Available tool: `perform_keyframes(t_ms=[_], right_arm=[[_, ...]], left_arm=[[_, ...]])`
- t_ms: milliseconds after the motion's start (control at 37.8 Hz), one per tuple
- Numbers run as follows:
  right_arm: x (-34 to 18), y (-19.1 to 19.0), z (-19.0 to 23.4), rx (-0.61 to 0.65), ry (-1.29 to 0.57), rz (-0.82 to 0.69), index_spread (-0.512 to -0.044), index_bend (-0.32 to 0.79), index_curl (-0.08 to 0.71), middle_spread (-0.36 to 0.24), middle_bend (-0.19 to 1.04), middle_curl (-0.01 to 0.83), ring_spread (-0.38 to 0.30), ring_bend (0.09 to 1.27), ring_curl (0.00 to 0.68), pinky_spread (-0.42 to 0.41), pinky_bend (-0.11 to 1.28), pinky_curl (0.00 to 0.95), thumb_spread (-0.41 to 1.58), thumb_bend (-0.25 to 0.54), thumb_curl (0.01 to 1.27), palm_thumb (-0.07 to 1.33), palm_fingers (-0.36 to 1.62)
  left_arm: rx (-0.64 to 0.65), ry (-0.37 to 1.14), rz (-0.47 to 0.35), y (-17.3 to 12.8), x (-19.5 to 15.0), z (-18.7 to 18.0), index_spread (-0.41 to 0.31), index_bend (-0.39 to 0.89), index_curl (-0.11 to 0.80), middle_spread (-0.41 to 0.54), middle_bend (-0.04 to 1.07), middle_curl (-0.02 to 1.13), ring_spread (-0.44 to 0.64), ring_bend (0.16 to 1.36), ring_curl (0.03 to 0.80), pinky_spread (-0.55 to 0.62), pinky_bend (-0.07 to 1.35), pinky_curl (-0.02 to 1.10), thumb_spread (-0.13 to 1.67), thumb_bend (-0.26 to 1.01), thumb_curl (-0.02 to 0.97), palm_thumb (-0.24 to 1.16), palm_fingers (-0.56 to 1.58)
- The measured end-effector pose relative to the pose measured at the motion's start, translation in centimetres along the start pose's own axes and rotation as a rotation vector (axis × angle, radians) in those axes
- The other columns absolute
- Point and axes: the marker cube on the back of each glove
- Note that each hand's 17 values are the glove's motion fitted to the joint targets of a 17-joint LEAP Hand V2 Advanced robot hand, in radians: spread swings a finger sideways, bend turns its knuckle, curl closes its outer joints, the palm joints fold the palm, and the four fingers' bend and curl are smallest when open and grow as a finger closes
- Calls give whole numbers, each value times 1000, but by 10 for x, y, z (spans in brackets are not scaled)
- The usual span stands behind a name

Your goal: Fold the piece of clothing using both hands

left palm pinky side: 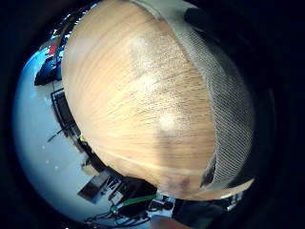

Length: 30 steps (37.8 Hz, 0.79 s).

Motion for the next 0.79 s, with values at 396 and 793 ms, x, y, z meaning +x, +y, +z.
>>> perform_keyframes(t_ms=[396, 793], right_arm=[[-11, -5, 1, 51, 12, -14, -429, 19, 117, 6, 220, 301, -18, 696, 385, -94, 946, 381, 1219, 28, 249, 734, 502], [-25, -8, -5, 160, 15, -10, -352, 64, 109, -91, 282, 387, -197, 802, 453, -292, 960, 409, 1075, 41, 292, 932, 1035]], left_arm=[[-17, -15, -14, 2, 1, 1, -128, 123, 252, 225, 194, 276, 421, 605, 313, 372, 675, 351, 1038, -23, 225, 23, 21], [-64, 5, -49, 6, 0, 3, -129, 127, 244, 224, 191, 297, 416, 607, 302, 373, 675, 350, 1033, -23, 235, 19, 20]])
